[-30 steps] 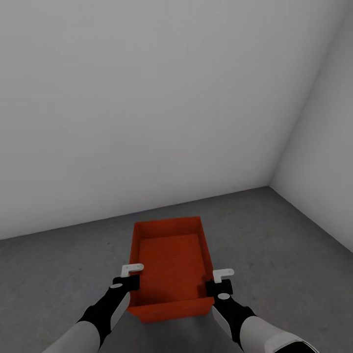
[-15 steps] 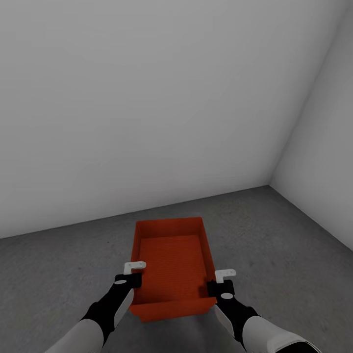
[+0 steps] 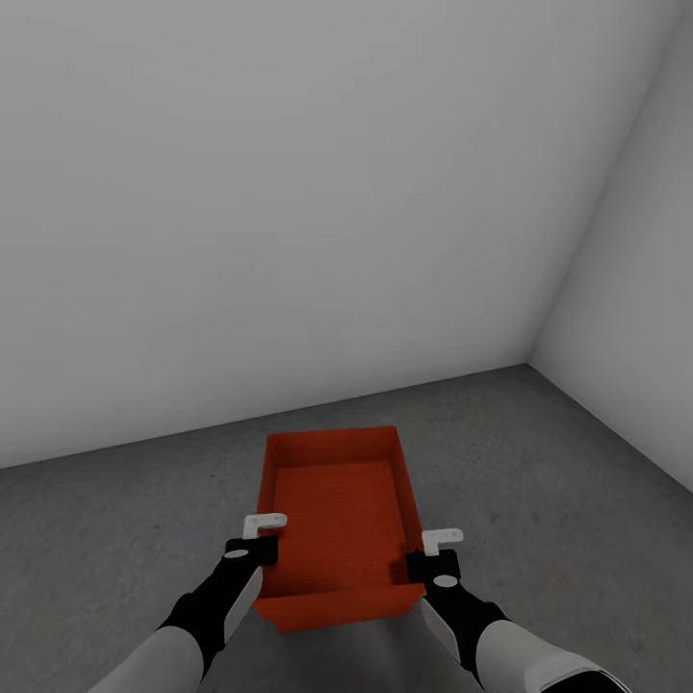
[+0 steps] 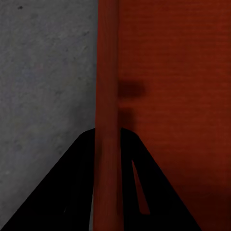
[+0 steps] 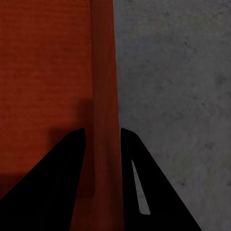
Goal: Move the two storage containers from the living room to the garage. In the garage, place one container on the floor and stack the other container on top of it (either order is fine).
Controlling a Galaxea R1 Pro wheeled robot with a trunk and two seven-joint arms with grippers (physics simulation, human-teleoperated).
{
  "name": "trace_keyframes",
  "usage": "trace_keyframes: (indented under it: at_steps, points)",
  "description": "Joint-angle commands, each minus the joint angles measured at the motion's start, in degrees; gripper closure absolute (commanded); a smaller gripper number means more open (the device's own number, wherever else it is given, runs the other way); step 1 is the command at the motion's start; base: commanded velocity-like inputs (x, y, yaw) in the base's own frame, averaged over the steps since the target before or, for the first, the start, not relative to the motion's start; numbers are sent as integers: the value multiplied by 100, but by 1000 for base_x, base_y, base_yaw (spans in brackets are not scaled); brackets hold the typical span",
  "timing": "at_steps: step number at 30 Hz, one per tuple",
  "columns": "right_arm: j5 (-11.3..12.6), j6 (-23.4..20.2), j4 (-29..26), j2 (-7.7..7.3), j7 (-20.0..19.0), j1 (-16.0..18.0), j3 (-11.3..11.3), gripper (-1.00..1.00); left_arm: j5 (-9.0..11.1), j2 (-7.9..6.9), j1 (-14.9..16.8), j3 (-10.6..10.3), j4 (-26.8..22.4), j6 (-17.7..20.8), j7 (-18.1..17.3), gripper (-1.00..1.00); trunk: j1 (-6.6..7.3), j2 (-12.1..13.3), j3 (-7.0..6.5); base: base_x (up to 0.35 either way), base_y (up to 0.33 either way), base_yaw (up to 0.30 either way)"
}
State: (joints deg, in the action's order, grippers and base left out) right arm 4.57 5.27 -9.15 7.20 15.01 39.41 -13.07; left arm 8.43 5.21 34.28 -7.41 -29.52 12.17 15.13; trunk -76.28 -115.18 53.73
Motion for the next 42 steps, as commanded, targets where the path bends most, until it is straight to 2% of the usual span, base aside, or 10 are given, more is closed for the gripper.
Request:
trace_keyframes:
  at_steps: [1, 11, 12, 42]
  points:
    - [44, 48, 9, 280, 220, -3, -29, 100, 414, 76, -9, 91, 156, -271, 113, 100, -2, 1, 6, 0, 0, 0]
    - [41, 63, 9, 280, 213, -3, -29, 100, 382, 73, -9, 81, 138, -269, 109, 100, -2, 1, 6, 0, 0, 0]
    - [42, 56, 9, 280, 213, -3, -29, -100, 379, 74, -9, 79, 138, -269, 110, -100, -2, 1, 6, 0, 0, 0]
    - [27, 12, -73, 280, 198, -3, -29, -100, 405, 81, -9, 90, 123, -233, 113, -100, 19, 41, -12, 0, 0, 0]
